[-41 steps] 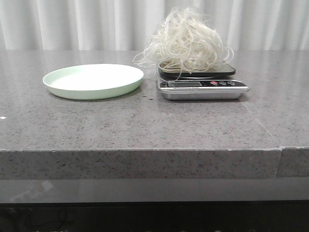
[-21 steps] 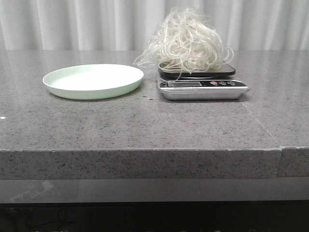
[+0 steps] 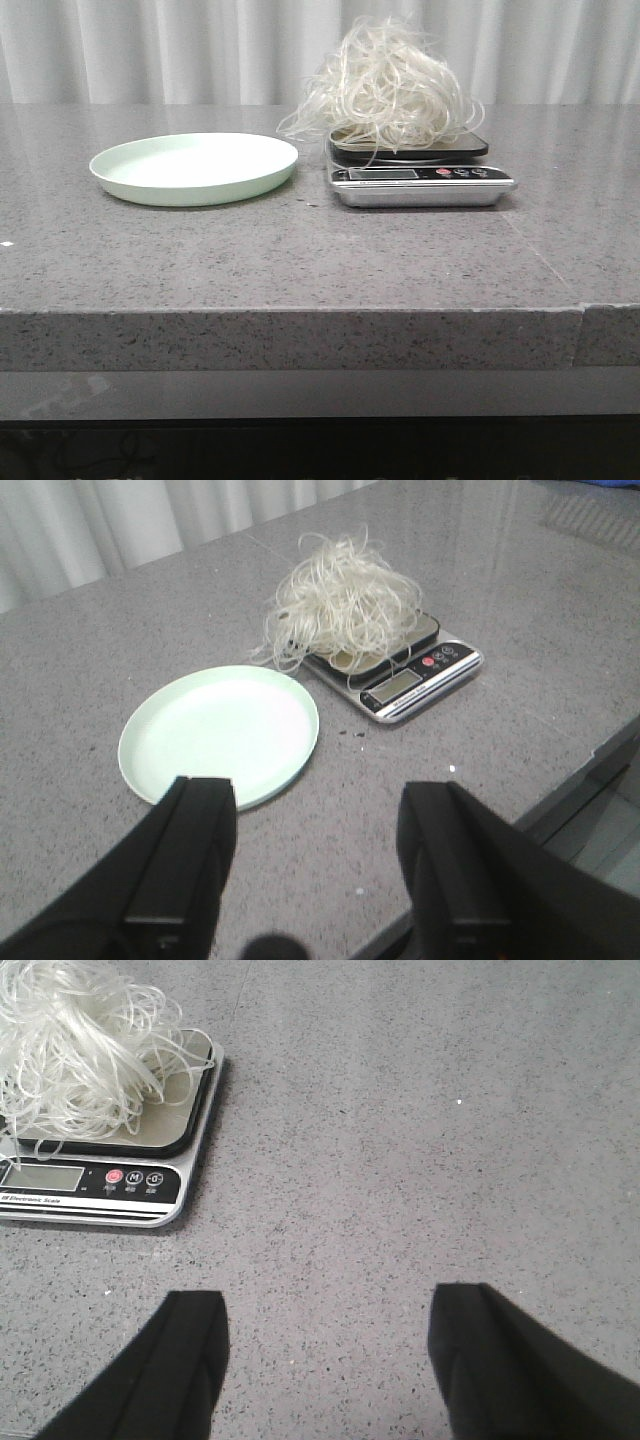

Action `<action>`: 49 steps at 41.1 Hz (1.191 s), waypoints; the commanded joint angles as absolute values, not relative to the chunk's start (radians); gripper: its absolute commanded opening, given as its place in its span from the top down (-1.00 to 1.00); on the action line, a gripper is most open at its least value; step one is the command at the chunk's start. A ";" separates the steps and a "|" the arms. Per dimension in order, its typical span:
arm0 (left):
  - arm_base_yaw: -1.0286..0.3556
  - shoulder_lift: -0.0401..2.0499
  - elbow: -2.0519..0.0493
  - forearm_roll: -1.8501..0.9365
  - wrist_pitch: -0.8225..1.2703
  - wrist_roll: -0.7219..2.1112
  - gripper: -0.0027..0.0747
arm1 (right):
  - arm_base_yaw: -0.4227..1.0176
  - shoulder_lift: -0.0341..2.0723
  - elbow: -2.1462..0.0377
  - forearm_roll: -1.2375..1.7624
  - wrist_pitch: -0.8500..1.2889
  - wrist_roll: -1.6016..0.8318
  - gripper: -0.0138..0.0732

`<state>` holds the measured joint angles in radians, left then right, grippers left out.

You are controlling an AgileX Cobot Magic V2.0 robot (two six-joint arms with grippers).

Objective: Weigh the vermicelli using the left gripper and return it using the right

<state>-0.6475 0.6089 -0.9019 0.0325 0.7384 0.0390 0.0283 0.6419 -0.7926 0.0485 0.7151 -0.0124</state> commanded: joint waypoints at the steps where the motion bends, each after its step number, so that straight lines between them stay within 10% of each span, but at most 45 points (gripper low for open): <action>1: -0.654 0.556 -0.875 0.032 0.652 0.025 -0.18 | 0.028 0.652 -0.826 0.051 0.656 -0.014 -0.55; 49: -0.654 0.520 -0.853 0.036 0.654 0.025 -0.18 | 0.356 1.495 -1.488 0.088 0.697 -0.073 -0.55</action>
<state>-0.6475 0.5150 -0.8306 0.0363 0.7299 0.0374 0.3483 1.4613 -1.3950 0.0876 0.7429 -0.0631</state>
